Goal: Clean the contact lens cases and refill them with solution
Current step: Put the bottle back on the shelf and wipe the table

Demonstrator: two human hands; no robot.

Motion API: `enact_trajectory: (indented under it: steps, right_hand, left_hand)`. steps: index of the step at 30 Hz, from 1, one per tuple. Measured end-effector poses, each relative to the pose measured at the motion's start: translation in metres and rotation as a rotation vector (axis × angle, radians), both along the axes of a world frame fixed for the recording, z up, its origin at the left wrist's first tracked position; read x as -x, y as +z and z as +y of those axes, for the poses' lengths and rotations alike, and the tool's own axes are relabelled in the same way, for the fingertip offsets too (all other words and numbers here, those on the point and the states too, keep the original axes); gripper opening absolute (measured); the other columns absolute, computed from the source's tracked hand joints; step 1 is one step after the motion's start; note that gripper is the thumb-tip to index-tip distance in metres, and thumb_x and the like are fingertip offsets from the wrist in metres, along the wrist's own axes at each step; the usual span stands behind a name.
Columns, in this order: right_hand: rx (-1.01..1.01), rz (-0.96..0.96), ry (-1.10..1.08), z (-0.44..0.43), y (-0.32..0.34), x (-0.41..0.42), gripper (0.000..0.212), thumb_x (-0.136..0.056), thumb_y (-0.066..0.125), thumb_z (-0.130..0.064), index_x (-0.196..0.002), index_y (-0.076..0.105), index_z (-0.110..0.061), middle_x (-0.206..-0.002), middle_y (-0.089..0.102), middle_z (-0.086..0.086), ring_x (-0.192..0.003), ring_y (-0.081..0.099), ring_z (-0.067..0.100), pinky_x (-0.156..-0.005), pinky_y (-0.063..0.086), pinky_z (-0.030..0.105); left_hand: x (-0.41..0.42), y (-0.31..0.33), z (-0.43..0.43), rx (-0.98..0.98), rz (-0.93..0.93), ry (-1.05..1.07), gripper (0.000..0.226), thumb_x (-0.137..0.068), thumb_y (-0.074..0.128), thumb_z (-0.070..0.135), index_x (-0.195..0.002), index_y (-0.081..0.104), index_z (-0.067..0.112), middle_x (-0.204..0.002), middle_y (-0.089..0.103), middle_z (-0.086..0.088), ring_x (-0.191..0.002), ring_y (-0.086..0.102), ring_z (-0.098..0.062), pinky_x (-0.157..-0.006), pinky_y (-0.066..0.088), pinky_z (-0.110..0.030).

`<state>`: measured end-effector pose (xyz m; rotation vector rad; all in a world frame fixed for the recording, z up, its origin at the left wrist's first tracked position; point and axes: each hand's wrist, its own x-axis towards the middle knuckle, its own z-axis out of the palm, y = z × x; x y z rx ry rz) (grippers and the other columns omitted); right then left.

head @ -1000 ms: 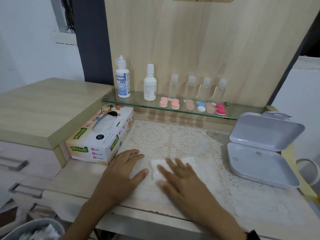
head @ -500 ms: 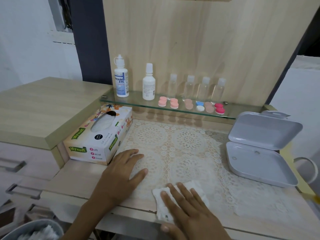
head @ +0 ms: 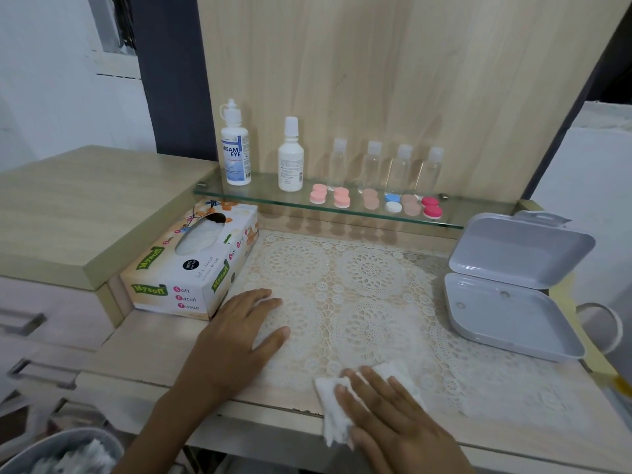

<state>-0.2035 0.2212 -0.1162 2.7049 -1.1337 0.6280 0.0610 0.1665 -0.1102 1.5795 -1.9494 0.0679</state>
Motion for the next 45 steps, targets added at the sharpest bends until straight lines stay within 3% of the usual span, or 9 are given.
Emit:
enact_trajectory:
  steps: [4,8,11,15,19,23,27,37,45]
  right_hand:
    - [-0.205,0.045,-0.15,-0.019,0.022,0.016,0.054,-0.104,0.014,-0.047,-0.138,0.051,-0.029,-0.146,0.044,-0.011,-0.135,0.042,0.007,-0.108,0.027,0.02]
    - [-0.439,-0.01,-0.222,-0.053,0.04,0.012,0.071,-0.09,-0.002,-0.06,-0.153,0.014,-0.033,-0.157,-0.001,-0.02,-0.145,-0.006,-0.003,-0.115,-0.007,0.015]
    - [-0.494,-0.01,-0.286,-0.085,0.044,-0.007,0.095,-0.079,-0.013,-0.073,-0.155,0.012,-0.021,-0.162,0.003,-0.005,-0.149,-0.004,0.011,-0.118,-0.002,0.026]
    - [-0.551,0.03,-0.334,-0.101,0.045,-0.038,0.067,-0.099,0.014,-0.052,-0.154,0.009,-0.015,-0.163,0.0,0.003,-0.149,-0.007,0.02,-0.121,-0.004,0.036]
    - [-0.551,0.051,-0.248,-0.071,0.044,-0.052,0.08,-0.09,0.007,-0.063,-0.155,0.001,-0.018,-0.162,-0.007,-0.001,-0.148,-0.014,0.013,-0.119,-0.011,0.031]
    - [-0.552,0.081,-0.174,-0.03,0.042,-0.047,0.075,-0.095,0.014,-0.064,-0.155,-0.004,-0.023,-0.161,-0.013,-0.006,-0.146,-0.02,0.009,-0.119,-0.013,0.029]
    - [-0.531,0.134,-0.137,-0.017,0.042,-0.03,0.073,-0.096,0.016,-0.063,-0.155,-0.004,-0.024,-0.16,-0.014,-0.01,-0.145,-0.021,0.005,-0.118,-0.014,0.027]
    - [-0.567,0.001,-0.345,-0.086,0.046,-0.027,0.099,-0.073,-0.004,-0.073,-0.155,0.005,-0.017,-0.163,-0.002,0.0,-0.148,-0.01,0.011,-0.12,-0.007,0.03]
    - [-0.551,0.084,-0.173,-0.052,0.04,-0.042,0.083,-0.091,0.014,-0.07,-0.155,-0.003,-0.02,-0.161,-0.011,-0.004,-0.146,-0.018,0.009,-0.12,-0.01,0.031]
  left_hand:
    - [0.001,0.0,0.0,-0.005,-0.014,-0.01,0.056,-0.088,0.037,0.06,-0.124,0.06,0.023,-0.132,0.053,0.009,-0.124,0.044,-0.006,-0.101,0.033,-0.022]
    - [0.0,0.001,0.001,-0.009,-0.022,-0.022,0.064,-0.09,0.027,0.065,-0.124,0.06,0.022,-0.132,0.053,0.008,-0.124,0.046,-0.008,-0.102,0.034,-0.021]
    - [0.001,0.002,0.001,-0.014,-0.025,-0.016,0.062,-0.088,0.031,0.064,-0.125,0.06,0.023,-0.133,0.052,0.009,-0.125,0.042,-0.005,-0.103,0.031,-0.019]
    - [0.0,0.002,0.0,-0.052,0.004,-0.009,0.065,-0.083,0.03,0.065,-0.13,0.055,0.026,-0.138,0.047,0.013,-0.129,0.035,-0.001,-0.104,0.022,-0.015]
    - [-0.001,0.001,-0.001,-0.048,-0.004,-0.003,0.067,-0.082,0.03,0.067,-0.131,0.054,0.028,-0.138,0.047,0.013,-0.129,0.034,0.002,-0.104,0.022,-0.016]
    - [-0.001,0.003,-0.001,-0.067,0.023,-0.007,0.071,-0.078,0.027,0.07,-0.133,0.051,0.031,-0.139,0.043,0.017,-0.126,0.026,0.01,-0.104,0.017,-0.012]
    - [0.001,0.003,-0.001,-0.072,0.03,-0.01,0.07,-0.078,0.028,0.069,-0.13,0.054,0.03,-0.138,0.045,0.016,-0.128,0.033,0.003,-0.104,0.023,-0.017]
    - [0.0,0.002,-0.002,-0.067,0.045,-0.029,0.066,-0.08,0.03,0.068,-0.128,0.055,0.031,-0.136,0.046,0.018,-0.127,0.034,0.004,-0.103,0.026,-0.017]
    - [0.0,0.003,-0.001,-0.057,0.046,-0.02,0.066,-0.079,0.031,0.068,-0.127,0.057,0.03,-0.135,0.047,0.017,-0.123,0.03,0.01,-0.101,0.026,-0.016]
